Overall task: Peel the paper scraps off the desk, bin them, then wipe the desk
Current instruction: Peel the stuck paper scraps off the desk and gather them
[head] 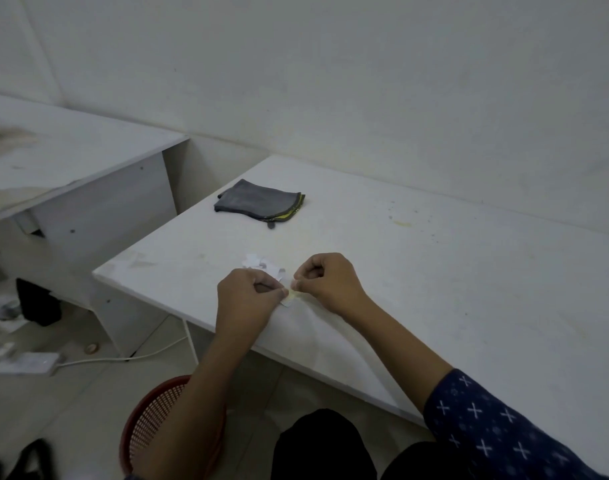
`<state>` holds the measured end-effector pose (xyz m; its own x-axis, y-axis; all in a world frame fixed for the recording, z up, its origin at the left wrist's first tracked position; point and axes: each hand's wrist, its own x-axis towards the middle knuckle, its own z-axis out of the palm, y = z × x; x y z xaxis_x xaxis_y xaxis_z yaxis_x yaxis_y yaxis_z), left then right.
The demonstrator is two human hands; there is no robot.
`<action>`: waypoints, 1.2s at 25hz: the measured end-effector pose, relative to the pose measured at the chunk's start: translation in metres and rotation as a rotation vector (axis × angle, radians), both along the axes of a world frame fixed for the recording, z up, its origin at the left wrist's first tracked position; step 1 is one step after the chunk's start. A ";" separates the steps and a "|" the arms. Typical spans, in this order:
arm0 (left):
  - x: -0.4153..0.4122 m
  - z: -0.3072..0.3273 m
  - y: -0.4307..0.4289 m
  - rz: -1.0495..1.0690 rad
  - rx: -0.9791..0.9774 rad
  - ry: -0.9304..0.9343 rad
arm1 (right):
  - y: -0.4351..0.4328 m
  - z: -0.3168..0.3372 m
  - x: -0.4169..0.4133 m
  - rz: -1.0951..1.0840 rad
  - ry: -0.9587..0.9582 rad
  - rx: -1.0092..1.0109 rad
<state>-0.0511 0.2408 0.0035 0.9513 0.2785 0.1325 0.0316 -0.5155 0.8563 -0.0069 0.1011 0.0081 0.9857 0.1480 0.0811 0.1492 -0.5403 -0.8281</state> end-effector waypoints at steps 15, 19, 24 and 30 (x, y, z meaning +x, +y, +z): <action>0.008 -0.006 -0.022 -0.013 0.163 -0.269 | -0.013 -0.016 0.010 0.001 -0.082 -0.061; 0.030 0.004 -0.046 -0.161 0.202 -0.254 | -0.052 -0.015 0.026 -0.136 -0.219 -0.105; 0.092 0.018 -0.088 -0.375 0.277 -0.162 | -0.121 -0.018 0.055 -0.191 -0.210 -0.719; 0.186 0.009 -0.135 -0.546 0.322 -0.082 | -0.165 -0.035 0.076 -0.154 -0.065 -0.787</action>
<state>0.1353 0.1054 0.0128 0.9280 -0.3096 0.2072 -0.3676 -0.6708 0.6441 0.0689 -0.0640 -0.0267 0.9966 0.0479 0.0672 0.0597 -0.9804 -0.1878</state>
